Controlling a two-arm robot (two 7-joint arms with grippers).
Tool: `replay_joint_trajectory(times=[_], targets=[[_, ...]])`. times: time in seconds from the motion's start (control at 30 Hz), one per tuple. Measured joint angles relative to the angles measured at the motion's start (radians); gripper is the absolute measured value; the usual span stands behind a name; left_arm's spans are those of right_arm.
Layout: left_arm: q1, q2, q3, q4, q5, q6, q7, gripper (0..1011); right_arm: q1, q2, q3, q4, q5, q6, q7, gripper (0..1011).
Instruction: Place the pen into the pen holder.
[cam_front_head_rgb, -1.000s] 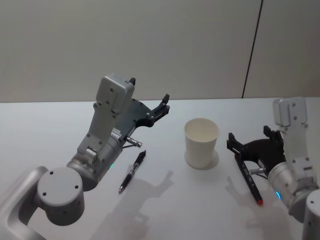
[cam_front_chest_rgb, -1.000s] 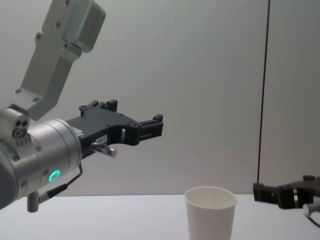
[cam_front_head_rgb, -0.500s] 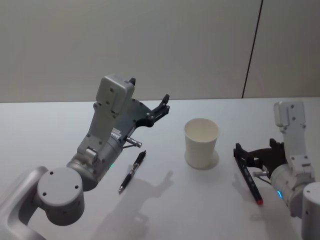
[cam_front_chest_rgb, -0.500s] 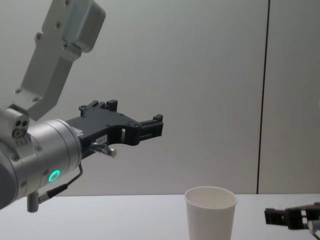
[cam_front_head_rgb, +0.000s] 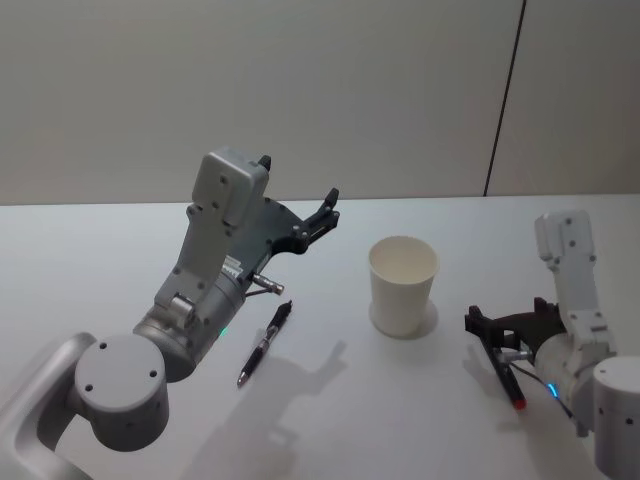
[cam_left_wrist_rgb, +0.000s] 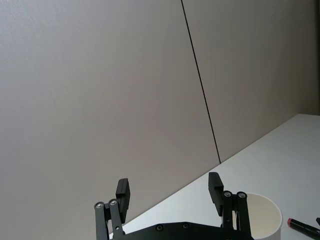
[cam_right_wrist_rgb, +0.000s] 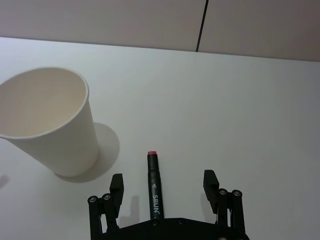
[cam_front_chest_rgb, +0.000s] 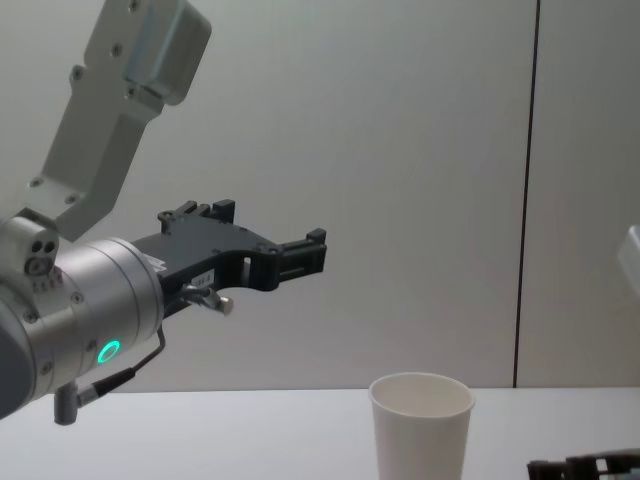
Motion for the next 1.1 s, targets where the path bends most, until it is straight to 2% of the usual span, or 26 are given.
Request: replay_joint_trajectory(times=[0.37, 0.5, 0.6, 0.8, 0.83, 0.9, 0.93, 0.97, 1.03, 1.1], targets=[[0.000, 0.000, 0.000, 0.000, 0.000, 0.000, 0.000, 1000, 0.024, -0.016, -0.005, 0.055, -0.022, 0.023, 0.026, 1001], [0.000, 0.000, 0.000, 0.000, 0.000, 0.000, 0.000, 1000, 0.031, -0.022, -0.005, 0.074, -0.028, 0.031, 0.029, 931], [0.000, 0.000, 0.000, 0.000, 0.000, 0.000, 0.000, 1000, 0.033, -0.024, -0.005, 0.082, -0.030, 0.034, 0.029, 818], [0.000, 0.000, 0.000, 0.000, 0.000, 0.000, 0.000, 1000, 0.040, -0.030, 0.000, 0.106, -0.033, 0.047, 0.015, 680], [0.000, 0.000, 0.000, 0.000, 0.000, 0.000, 0.000, 1000, 0.041, -0.032, 0.001, 0.112, -0.033, 0.050, 0.011, 610], [0.000, 0.000, 0.000, 0.000, 0.000, 0.000, 0.000, 1000, 0.044, -0.035, 0.004, 0.124, -0.032, 0.056, 0.002, 547], [0.000, 0.000, 0.000, 0.000, 0.000, 0.000, 0.000, 1000, 0.044, -0.035, 0.004, 0.124, -0.032, 0.056, 0.002, 547], [0.000, 0.000, 0.000, 0.000, 0.000, 0.000, 0.000, 1000, 0.046, -0.036, 0.006, 0.132, -0.032, 0.059, -0.002, 486], [0.000, 0.000, 0.000, 0.000, 0.000, 0.000, 0.000, 1000, 0.049, -0.038, 0.008, 0.142, -0.032, 0.063, -0.007, 446], [0.000, 0.000, 0.000, 0.000, 0.000, 0.000, 0.000, 1000, 0.050, -0.039, 0.010, 0.150, -0.032, 0.066, -0.010, 359]])
